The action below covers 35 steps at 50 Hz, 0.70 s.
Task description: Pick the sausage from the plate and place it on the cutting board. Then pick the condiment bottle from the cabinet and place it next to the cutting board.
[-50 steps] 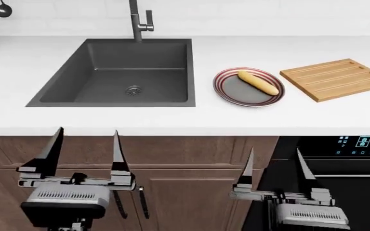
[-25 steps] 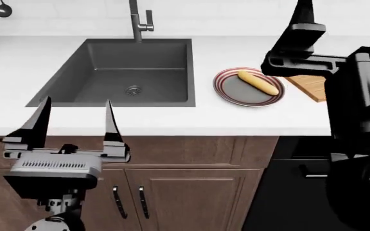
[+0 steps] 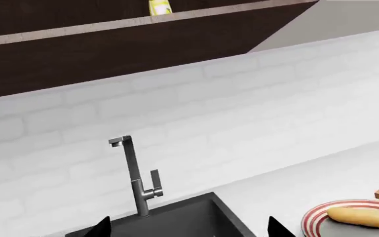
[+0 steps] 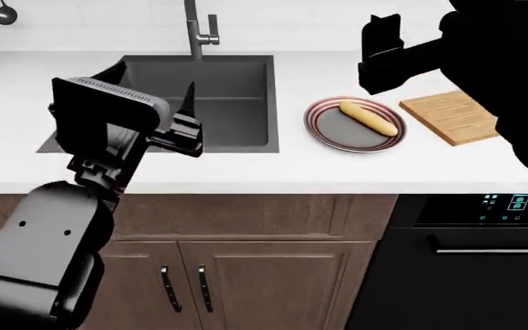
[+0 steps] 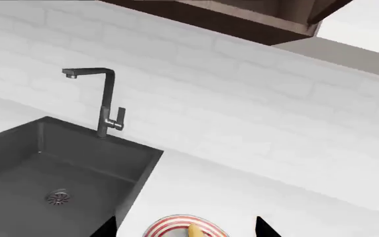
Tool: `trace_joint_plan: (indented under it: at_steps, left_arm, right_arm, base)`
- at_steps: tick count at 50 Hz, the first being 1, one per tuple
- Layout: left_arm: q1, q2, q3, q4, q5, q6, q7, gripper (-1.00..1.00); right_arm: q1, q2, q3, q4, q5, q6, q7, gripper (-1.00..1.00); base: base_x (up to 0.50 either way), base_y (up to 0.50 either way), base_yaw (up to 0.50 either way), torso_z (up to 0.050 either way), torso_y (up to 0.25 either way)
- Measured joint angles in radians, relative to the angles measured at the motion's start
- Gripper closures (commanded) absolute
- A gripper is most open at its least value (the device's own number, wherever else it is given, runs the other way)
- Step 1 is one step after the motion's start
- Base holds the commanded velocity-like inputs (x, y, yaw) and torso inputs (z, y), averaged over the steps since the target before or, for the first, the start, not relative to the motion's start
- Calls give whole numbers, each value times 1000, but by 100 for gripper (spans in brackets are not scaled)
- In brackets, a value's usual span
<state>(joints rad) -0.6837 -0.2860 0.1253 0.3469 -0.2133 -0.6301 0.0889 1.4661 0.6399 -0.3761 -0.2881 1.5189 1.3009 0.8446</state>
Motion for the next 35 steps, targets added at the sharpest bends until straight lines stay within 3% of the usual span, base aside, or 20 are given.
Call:
trace_joint_plan:
  at_steps: [14, 18, 35]
  left_arm:
    - [-236, -46, 31, -119, -36, -150, 80, -100]
    - [-289, -59, 33, -149, -40, -172, 98, -100]
    - [-368, -78, 44, -169, -62, -218, 128, -100]
  right_arm:
    - [205, 16, -111, 254, -1, 129, -193, -100]
    - [238, 21, -135, 291, -10, 143, -237, -100]
    - [299, 33, -235, 329, -79, 151, -359, -100]
  base:
    - [0, 0, 0, 0, 0]
    - [0, -398, 0, 0, 0]
    - [65, 4, 0, 0, 0]
